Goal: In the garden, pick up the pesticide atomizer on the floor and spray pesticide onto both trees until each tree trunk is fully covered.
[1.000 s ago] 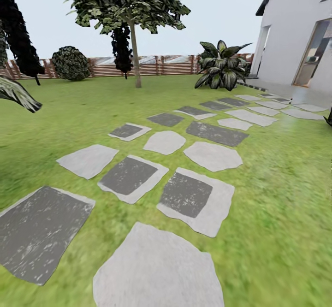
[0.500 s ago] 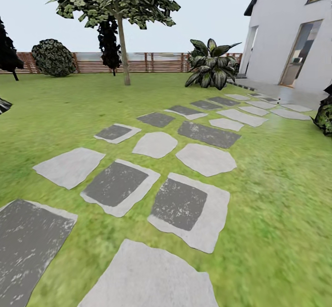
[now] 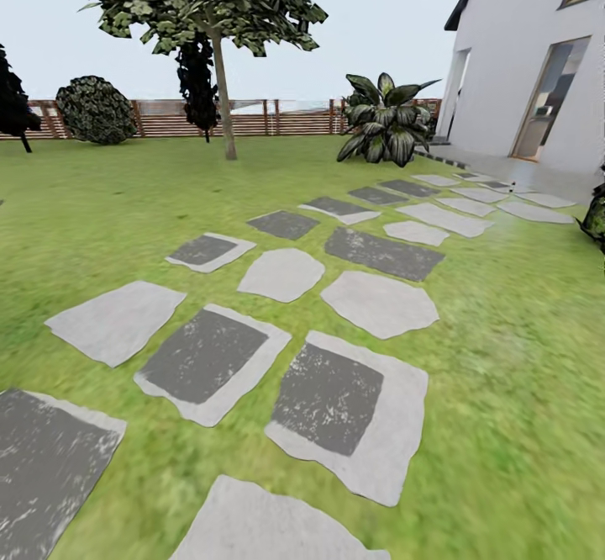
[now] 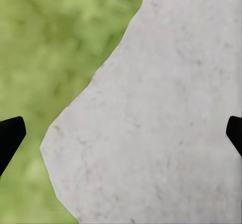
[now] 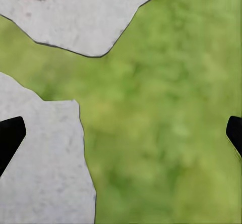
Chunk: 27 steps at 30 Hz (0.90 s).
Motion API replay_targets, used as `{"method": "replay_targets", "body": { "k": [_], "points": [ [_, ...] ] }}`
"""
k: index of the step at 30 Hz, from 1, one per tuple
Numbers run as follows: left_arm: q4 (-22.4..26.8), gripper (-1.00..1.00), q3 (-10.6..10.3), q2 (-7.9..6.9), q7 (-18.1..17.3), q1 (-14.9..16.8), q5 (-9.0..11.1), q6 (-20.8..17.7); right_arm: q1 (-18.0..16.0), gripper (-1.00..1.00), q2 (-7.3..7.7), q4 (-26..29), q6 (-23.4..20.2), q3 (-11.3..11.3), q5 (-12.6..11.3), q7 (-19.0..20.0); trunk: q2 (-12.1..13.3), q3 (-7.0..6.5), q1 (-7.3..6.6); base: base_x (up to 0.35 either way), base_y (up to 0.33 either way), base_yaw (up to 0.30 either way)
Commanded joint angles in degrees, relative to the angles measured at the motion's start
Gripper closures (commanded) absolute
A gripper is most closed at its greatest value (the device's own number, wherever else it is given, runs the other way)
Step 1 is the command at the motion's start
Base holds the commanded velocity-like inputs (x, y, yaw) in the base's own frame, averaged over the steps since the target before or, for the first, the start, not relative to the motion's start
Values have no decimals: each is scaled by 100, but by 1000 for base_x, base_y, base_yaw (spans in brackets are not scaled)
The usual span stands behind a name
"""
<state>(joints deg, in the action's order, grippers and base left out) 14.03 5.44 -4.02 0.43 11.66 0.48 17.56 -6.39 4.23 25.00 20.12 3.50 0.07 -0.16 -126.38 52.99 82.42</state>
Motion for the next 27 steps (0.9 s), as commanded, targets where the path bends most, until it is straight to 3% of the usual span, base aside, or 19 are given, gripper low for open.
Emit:
{"method": "replay_targets", "body": {
  "k": [1, 27],
  "points": [
    [-5, -100, 10, 1, 4, 3, 4, 19, -3, -100, -1, -4, 18, 9, 1, -2, -2, 5, 2, 339, 0, 0],
    [-5, -100, 10, 3, 3, 3, 4, 19, -3, -100, -1, -4, 18, 10, -1, -2, -2, 5, 2, 339, 0, 0]
  ]
}}
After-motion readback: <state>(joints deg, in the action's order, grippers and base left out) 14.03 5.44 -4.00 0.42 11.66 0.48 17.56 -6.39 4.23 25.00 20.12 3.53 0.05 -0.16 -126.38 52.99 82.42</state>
